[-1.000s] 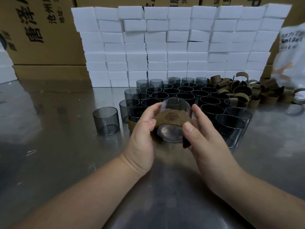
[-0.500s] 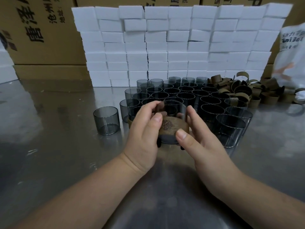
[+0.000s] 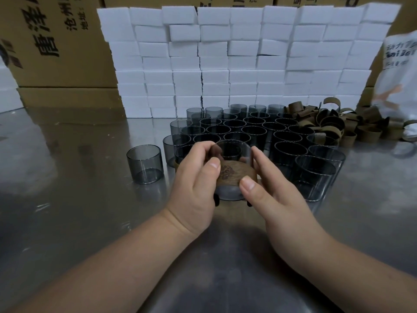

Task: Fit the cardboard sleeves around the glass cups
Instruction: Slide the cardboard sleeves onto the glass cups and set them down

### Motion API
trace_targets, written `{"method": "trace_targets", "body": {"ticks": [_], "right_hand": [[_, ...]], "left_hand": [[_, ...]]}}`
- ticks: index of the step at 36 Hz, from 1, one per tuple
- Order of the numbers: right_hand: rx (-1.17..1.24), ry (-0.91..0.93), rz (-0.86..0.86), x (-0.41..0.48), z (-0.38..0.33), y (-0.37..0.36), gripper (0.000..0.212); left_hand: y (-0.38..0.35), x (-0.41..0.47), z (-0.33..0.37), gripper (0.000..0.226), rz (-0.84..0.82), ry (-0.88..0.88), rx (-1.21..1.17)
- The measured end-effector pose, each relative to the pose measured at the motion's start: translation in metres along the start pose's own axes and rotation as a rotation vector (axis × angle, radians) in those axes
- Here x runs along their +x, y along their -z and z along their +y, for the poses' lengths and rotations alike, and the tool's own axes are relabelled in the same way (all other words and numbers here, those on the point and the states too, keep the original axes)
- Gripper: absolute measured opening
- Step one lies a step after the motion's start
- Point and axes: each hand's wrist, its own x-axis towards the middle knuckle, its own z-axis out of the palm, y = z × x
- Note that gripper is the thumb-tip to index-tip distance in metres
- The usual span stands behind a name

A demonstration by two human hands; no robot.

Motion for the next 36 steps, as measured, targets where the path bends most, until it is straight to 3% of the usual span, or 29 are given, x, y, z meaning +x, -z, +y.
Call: {"method": "trace_targets", "body": {"ticks": [6,15,22,29,36], "right_hand": [[-0.002,-0.022,0.015,0.0008,-0.0012,-0.0014,0.07],[0.008,-0.029,0.019,0.0004,-0.0021,-0.0015,0.064],[0.024,-0.031,0.049,0.0004,-0.0033,-0.0023,0.039],[0.034,-0.032,0.042,0.0004,-0.0053,-0.0023,0.057],[0.024,-0.044,0.055,0.0008,-0.0022,-0.0019,0.048]], "left_hand": [[-0.0003,0.0003,-0.0007,0.031,0.023,-0.039,0.017],[0.0004,0.0008,-0.0013,0.03,0.036,-0.059,0.054],[0.0007,0.0013,-0.0009,0.034,0.041,-0.044,0.044],[0.0015,0.0014,0.0002,0.039,0.042,-0.032,0.045],[0.0023,0.0025,-0.0001,0.035,0.037,-0.003,0.032]]}}
